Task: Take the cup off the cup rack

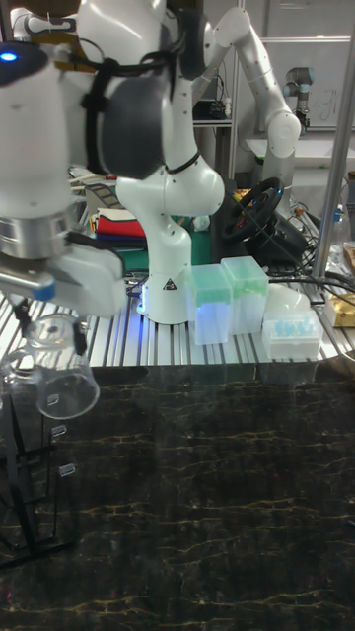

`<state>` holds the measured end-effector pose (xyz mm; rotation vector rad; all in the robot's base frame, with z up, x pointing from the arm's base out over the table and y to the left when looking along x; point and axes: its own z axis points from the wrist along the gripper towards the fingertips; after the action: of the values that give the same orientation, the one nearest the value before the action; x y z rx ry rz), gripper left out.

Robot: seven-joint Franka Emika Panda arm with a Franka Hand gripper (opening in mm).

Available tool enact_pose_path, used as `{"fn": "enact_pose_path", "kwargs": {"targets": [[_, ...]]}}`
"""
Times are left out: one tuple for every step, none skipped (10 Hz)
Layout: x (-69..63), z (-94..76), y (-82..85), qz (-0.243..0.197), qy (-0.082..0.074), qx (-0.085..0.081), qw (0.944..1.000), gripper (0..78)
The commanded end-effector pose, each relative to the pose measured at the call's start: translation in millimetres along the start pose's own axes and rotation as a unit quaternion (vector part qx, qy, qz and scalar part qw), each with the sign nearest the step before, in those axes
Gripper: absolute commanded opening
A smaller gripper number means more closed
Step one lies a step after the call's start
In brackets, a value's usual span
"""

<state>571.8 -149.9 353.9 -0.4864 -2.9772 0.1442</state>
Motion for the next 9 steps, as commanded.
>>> {"fn": "enact_pose_path", "kwargs": {"targets": [[15.5, 17.8, 46.4, 0.031, -0.003, -0.003, 0.9995, 1.2], [16.9, 19.8, 51.7, 0.032, -0.003, -0.003, 0.9995, 1.2], [18.3, 23.7, 60.6, 0.029, -0.002, -0.004, 0.9996, 1.2], [17.9, 28.2, 65.5, 0.022, 0.001, -0.011, 0.9997, 1.2], [16.4, 33.4, 69.6, 0.014, 0.003, -0.017, 0.9997, 1.2], [15.4, 35.8, 71.5, 0.01, 0.003, -0.018, 0.9998, 1.2], [13.1, 41.5, 75.9, 0.005, 0.003, -0.019, 0.9998, 1.2], [11.9, 44.9, 78.4, 0.004, 0.002, -0.019, 0.9998, 1.2], [10.8, 50.1, 82.1, 0.004, 0.002, -0.019, 0.9998, 1.2]]}}
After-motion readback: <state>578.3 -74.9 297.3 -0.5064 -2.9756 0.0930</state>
